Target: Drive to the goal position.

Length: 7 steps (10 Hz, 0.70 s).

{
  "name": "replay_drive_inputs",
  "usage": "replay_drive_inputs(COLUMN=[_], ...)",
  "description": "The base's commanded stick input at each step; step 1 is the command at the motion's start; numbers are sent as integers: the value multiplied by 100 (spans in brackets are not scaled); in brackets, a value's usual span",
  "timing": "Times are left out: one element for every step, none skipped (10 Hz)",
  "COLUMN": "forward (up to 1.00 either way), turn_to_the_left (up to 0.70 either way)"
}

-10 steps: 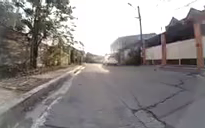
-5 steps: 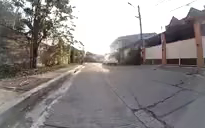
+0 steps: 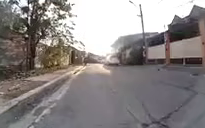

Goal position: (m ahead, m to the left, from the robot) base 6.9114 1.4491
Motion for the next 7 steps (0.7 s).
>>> replay_drive_inputs(forward=[100,100,100,100,100,100,100], turn_to_the_left=[0,0,0,0,0,0,0])
